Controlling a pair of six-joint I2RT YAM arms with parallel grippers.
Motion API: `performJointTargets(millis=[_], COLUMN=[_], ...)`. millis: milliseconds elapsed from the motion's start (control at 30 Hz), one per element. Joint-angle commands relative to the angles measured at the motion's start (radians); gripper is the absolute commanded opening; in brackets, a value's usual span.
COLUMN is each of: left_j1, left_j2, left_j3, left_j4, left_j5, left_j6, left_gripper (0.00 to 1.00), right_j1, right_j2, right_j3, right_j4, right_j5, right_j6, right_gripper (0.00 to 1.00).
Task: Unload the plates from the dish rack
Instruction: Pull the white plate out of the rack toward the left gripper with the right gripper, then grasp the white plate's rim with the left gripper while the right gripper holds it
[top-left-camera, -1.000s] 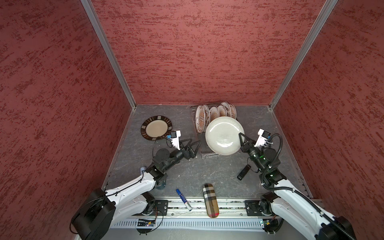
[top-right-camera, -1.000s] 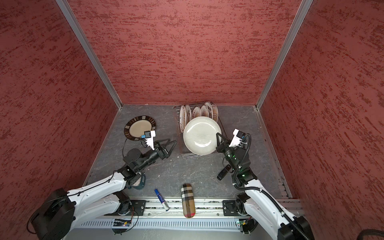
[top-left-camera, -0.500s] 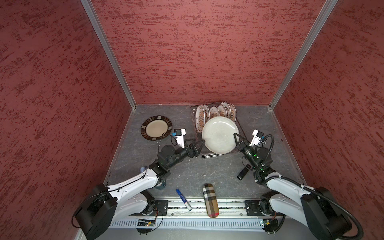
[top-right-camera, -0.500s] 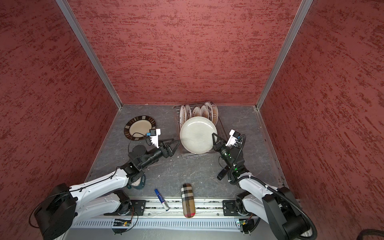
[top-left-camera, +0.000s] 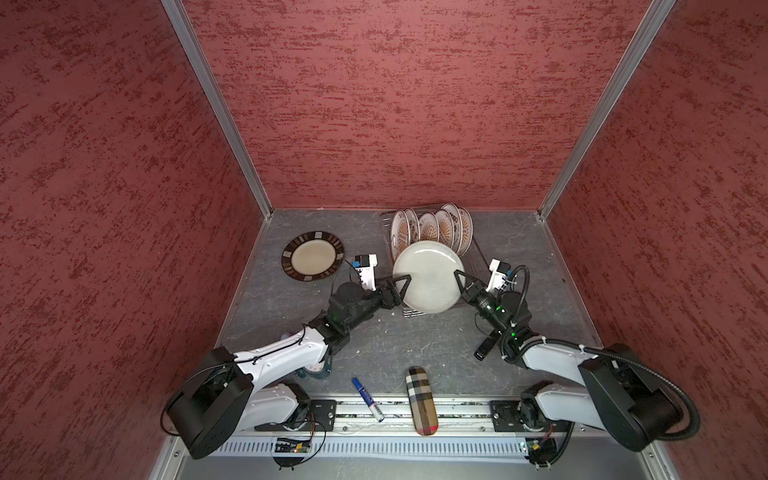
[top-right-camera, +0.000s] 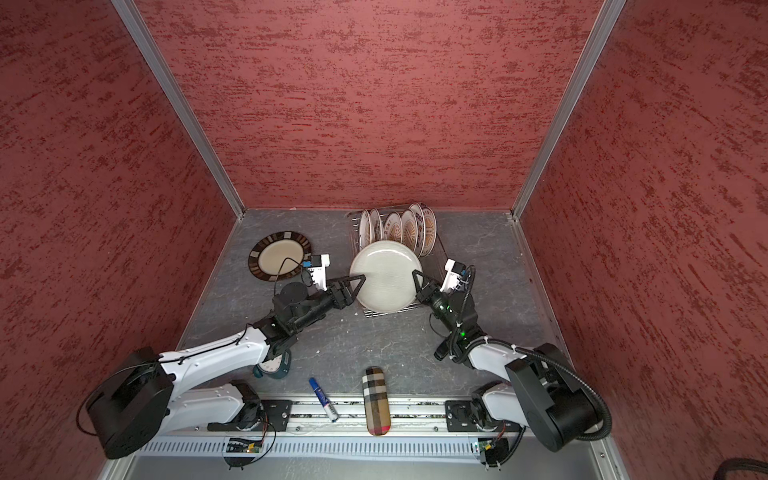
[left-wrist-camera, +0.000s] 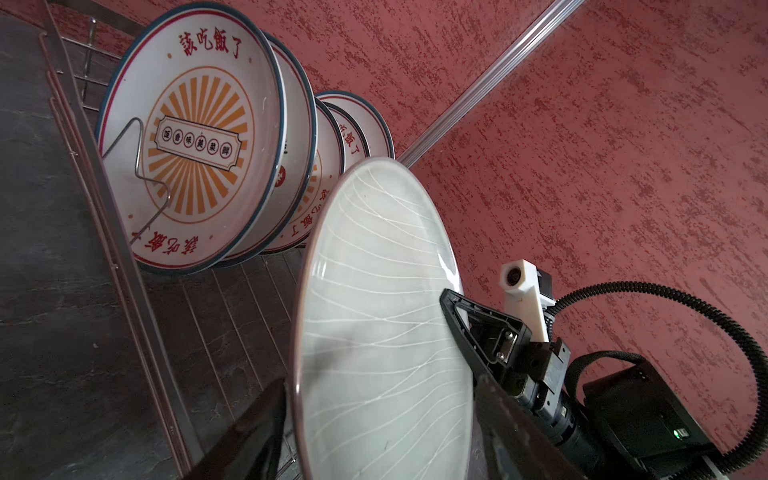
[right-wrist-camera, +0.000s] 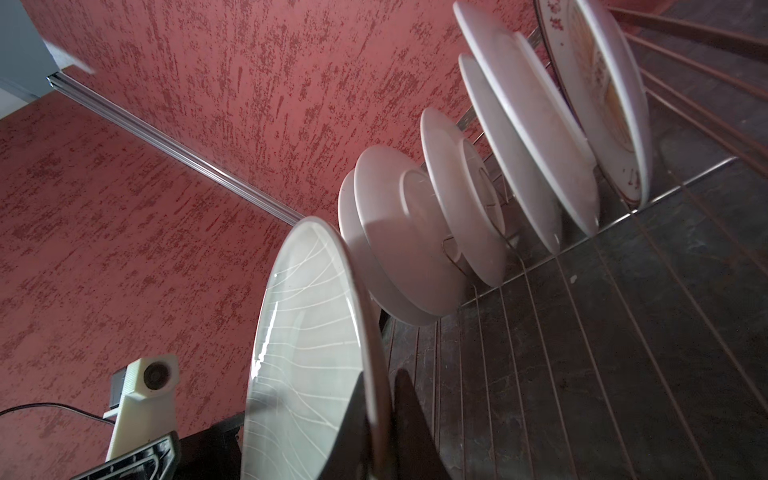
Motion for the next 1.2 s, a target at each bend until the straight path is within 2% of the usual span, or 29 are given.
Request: performJointTargets(millis=[0, 233, 367, 700, 767, 867, 900, 1067, 1167], left_j1=[-0.003, -0.003, -0.002, -0.003, 0.005, 0.032, 0.037, 0.043, 0.046], left_j2=[0.01, 0.003, -0.003, 0.003, 0.007, 0.031, 0.035, 0.022, 0.009], left_j3=[0.024, 0.011, 0.016, 0.014, 0.014, -0.027, -0.039, -0.05, -0.065], left_j4=[0.004, 0.01, -0.011, -0.005, 0.007, 0.134, 0.164, 0.163, 0.179], left_j5=[-0.021, -0.036, -0.044, -0.034, -0.01, 0.068, 0.075, 0.055, 0.047], left_j6=[-0.024, -0.045, -0.049, -0.062, -0.078, -0.14, -0.155, -0.17, -0.181], left_gripper=[0.68, 0.38, 0.32, 0.08, 0.07, 0.02, 0.0, 0.0, 0.0], right_j1=[0.011, 0.034, 0.043, 0.053, 0.053, 0.054, 0.054, 0.054, 0.054], right_j2=[0.002, 0.042, 0.063, 0.115, 0.129, 0.151, 0.156, 0.187, 0.191], right_j3=[0.07, 0.104, 0.121, 0.155, 0.157, 0.163, 0.168, 0.177, 0.178], right_j4=[0.237, 0.221, 0.212, 0.207, 0.227, 0.261, 0.266, 0.28, 0.28], right_j5=[-0.027, -0.047, -0.055, -0.083, -0.102, -0.138, -0.149, -0.178, -0.185], right_j6=[0.049, 0.032, 0.018, -0.006, -0.005, -0.001, 0.003, 0.005, 0.003], right_gripper=[0.0, 0.0, 0.0, 0.0, 0.0, 0.0, 0.01, 0.03, 0.13])
